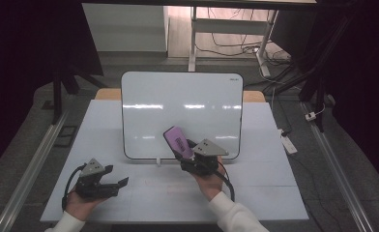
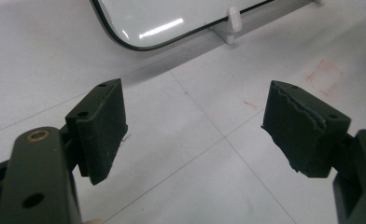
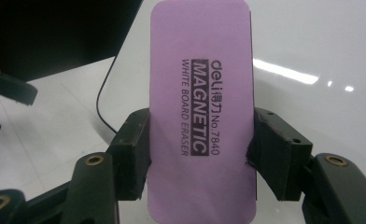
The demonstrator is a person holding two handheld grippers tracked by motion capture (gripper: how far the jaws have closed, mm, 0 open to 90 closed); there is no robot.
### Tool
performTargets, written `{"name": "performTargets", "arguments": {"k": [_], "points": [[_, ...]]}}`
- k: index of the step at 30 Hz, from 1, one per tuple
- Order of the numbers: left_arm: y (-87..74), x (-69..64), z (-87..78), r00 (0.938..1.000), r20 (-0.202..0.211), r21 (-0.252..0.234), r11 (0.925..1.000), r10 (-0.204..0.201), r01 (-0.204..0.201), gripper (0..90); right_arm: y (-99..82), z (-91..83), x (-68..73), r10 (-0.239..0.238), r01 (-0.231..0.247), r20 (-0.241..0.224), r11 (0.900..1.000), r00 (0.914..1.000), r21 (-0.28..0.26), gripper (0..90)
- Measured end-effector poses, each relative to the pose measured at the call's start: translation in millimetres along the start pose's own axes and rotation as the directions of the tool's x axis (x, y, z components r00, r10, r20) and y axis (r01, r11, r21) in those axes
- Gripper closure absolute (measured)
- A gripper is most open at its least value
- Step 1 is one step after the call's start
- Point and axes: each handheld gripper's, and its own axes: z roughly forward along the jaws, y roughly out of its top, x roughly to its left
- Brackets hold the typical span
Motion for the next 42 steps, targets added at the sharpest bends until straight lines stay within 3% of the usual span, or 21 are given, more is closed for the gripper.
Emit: {"name": "performTargets", "arguments": {"k": [10,17,24,32,42], "points": [[9.5,3.1,-3.2,0.9972,0.047,-0.064,0.9961,-0.059,0.062,21.8,-4.2,-3.2,-2.0,-0.003,0.003,-0.012,1.0,0.9999,0.0,40.8],[30.4,-3.0,-2.0,0.9912,0.081,-0.13,0.9849,-0.104,0.114,21.2,-3.2,-4.7,1.5,-0.016,0.016,-0.014,0.9998,0.9998,-0.007,40.8],[51.7,-14.8,10.9,0.9853,0.139,-0.139,0.9832,-0.099,0.118,21.6,-3.0,-6.5,7.3,-0.041,0.041,-0.015,0.9989,0.9991,-0.023,40.8],[75.4,-31.5,22.5,0.9838,0.173,-0.154,0.9852,-0.049,0.076,21.8,-4.6,-5.2,11.3,-0.046,0.046,-0.019,0.9987,0.9988,-0.023,40.8],[88.3,-39.5,34.7,0.972,0.231,-0.154,0.9849,-0.043,0.08,22.9,-6.6,-3.2,13.2,-0.047,0.046,-0.015,0.9984,0.9988,-0.033,40.8]]}}
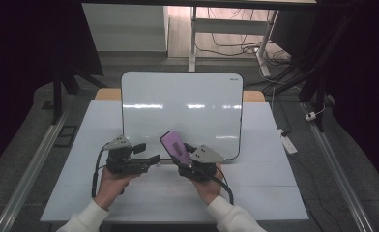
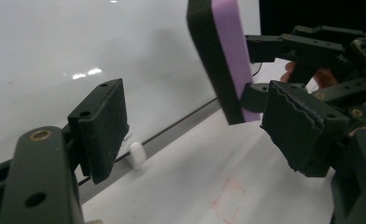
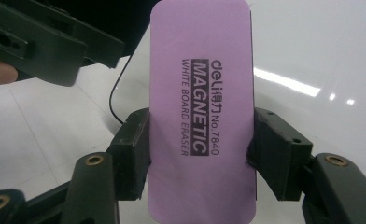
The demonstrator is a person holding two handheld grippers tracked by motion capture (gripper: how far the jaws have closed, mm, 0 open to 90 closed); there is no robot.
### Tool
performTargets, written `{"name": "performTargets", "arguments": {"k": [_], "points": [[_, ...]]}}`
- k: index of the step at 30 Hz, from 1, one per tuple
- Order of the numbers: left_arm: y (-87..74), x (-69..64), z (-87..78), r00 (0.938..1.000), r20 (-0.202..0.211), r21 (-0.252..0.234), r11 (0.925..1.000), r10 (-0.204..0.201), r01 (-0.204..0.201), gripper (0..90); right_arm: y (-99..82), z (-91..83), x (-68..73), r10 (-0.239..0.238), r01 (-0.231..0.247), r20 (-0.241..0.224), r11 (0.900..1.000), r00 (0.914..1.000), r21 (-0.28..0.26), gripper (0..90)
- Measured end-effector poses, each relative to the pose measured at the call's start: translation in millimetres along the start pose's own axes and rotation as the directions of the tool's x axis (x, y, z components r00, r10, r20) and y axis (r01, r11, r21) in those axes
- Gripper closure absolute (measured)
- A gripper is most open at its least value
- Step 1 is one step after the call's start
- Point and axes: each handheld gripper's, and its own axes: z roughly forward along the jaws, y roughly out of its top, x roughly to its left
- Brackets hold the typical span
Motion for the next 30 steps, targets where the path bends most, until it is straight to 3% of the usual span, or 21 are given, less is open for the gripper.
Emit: {"name": "performTargets", "arguments": {"k": [10,23,30], "points": [[10.4,-2.1,17.0,0.9974,0.063,-0.02,0.9992,-0.034,0.035,27.1,-2.8,4.7,9.5,-0.024,0.024,-0.007,0.9997,0.9997,-0.009,40.8],[14.2,-2.2,25.1,0.9899,0.128,-0.03,0.9975,-0.06,0.064,56.0,-1.4,1.1,16.9,-0.06,0.062,0.029,0.9958,0.9978,-0.066,40.7],[15.2,-5.5,22.1,0.993,0.106,-0.033,0.9978,-0.053,0.057,63.1,-2.6,5.6,14.2,-0.039,0.039,-0.006,0.9976,0.9992,-0.057,39.8]]}}
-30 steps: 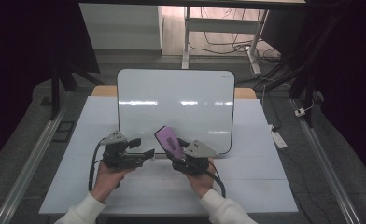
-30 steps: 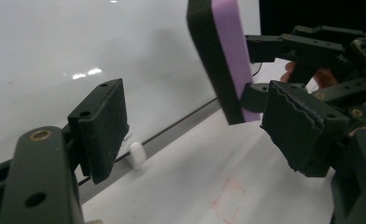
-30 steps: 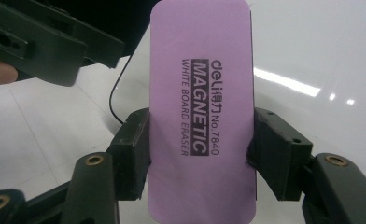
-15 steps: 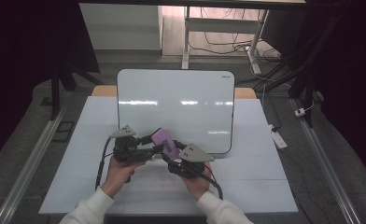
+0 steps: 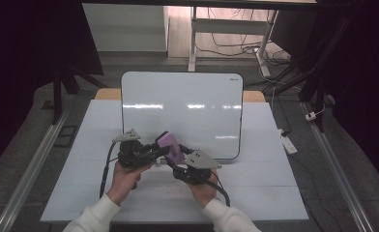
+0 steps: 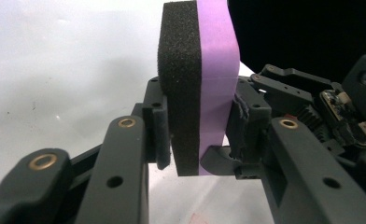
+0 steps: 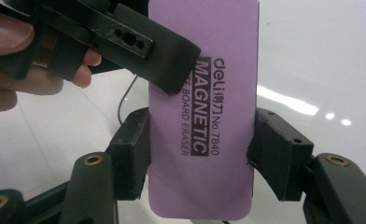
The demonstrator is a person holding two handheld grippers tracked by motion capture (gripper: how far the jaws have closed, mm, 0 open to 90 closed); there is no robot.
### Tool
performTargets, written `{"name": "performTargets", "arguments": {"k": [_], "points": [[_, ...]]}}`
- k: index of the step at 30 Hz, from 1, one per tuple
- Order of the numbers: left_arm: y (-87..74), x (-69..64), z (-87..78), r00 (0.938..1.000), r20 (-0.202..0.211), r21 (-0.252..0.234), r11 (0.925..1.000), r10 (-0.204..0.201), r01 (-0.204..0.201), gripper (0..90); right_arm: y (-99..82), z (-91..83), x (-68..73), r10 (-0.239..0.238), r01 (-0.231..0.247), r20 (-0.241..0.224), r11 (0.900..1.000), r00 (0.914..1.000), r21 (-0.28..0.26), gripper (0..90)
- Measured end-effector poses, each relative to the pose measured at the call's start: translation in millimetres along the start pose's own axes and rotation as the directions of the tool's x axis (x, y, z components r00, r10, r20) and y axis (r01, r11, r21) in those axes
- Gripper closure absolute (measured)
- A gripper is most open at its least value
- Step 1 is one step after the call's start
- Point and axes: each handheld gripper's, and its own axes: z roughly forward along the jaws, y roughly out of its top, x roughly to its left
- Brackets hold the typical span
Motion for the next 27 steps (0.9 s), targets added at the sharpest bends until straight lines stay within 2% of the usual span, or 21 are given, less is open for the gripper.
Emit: {"name": "performTargets", "arguments": {"k": [2,4,6,9,13,17,21,22,25,27], "points": [[0.5,0.1,-2.2,0.9996,-0.025,-0.005,0.9999,0.009,-0.009,63.5,-0.5,1.6,-0.8,0.006,-0.006,-0.018,0.9999,0.9998,0.008,33.1],[1.8,1.8,-6.0,0.9992,-0.04,0.002,1.0,-0.001,0.001,63.6,-0.4,1.7,-0.7,0.006,-0.006,-0.013,0.9999,0.9999,0.014,27.0],[2.8,3.5,-11.7,0.9972,-0.074,0.009,0.9999,0.007,-0.006,63.7,0.5,-0.4,-2.5,0.011,-0.011,-0.03,0.9999,0.9995,0.011,26.4],[3.7,4.8,-22.2,0.9901,-0.137,0.022,0.9993,0.032,-0.029,63.6,1.9,-6.5,-8.2,0.019,-0.019,-0.039,0.9998,0.9991,0.011,26.1],[4.7,6.0,-35.1,0.981,-0.19,0.03,0.999,0.04,-0.035,63.6,1.3,-17.4,-20.7,0.042,-0.041,-0.013,0.999,0.999,0.016,26.3],[0.4,8.5,-49.5,0.9694,-0.239,0.057,0.9974,0.056,-0.044,63.6,-2.1,-31.1,-33.0,0.039,-0.039,0.025,0.9991,0.999,0.018,26.8],[-3.0,18.6,-64.6,0.9647,-0.261,0.088,0.9961,0.031,-0.008,63.6,-6.8,-44.8,-47.2,0.042,-0.044,0.066,0.9988,0.997,0.021,27.3],[-3.6,21.1,-67.3,0.9612,-0.274,0.097,0.9953,0.029,-0.002,63.6,-7.8,-47.9,-50.1,0.044,-0.045,0.076,0.9987,0.9962,0.022,27.4],[-4.5,26.3,-72.6,0.9443,-0.327,0.126,0.992,0.04,0.001,63.6,-11.0,-56.7,-56.2,0.031,-0.034,0.107,0.9991,0.9938,0.024,27.4],[-4.0,29.5,-74.5,0.9354,-0.351,0.147,0.9892,0.046,0.007,63.6,-13.7,-62.6,-59.2,0.031,-0.034,0.12,0.999,0.9923,0.03,27.5]]}}
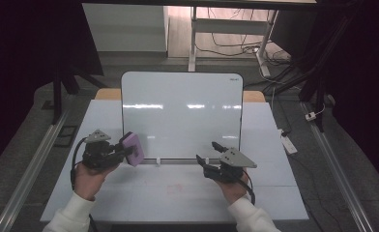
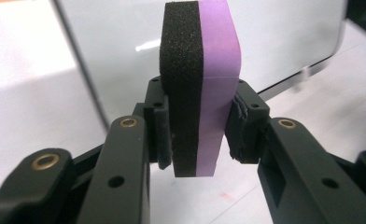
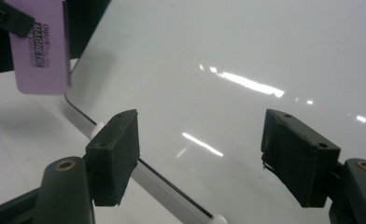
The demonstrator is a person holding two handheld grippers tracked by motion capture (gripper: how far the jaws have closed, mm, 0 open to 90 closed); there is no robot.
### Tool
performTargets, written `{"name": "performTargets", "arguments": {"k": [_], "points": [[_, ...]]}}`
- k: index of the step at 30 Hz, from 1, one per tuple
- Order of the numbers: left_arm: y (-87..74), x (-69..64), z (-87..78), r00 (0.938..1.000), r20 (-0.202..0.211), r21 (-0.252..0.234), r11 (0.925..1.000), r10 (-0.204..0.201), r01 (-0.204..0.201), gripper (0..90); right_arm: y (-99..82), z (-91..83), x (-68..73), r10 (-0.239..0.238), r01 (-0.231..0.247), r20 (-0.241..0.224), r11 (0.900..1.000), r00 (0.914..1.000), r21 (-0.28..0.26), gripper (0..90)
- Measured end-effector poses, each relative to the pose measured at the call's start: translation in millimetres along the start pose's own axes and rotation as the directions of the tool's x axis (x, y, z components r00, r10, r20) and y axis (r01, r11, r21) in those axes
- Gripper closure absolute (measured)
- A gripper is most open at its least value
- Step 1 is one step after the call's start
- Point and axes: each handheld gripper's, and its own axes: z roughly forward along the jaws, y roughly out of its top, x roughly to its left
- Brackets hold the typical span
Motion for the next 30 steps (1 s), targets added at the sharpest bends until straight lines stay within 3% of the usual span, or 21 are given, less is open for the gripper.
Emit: {"name": "performTargets", "arguments": {"k": [13,20,30], "points": [[15.1,8.9,11.7,0.9953,-0.096,0.082,0.9966,-0.005,0.013,63.5,-8.7,-25.1,-14.8,0.006,-0.006,0.05,1.0,0.9987,0.005,27.9],[24.0,5.4,22.0,0.9937,-0.112,0.074,0.9972,-0.001,0.009,63.2,-11.0,-28.6,-16.9,0.002,-0.001,0.065,1.0,0.9979,-0.005,28.4],[29.8,0.8,37.3,0.9896,-0.144,0.023,0.9997,0.001,0.002,62.9,-11.9,-31.3,-18.7,-0.001,0.002,0.078,0.9999,0.9969,-0.014,28.6]]}}
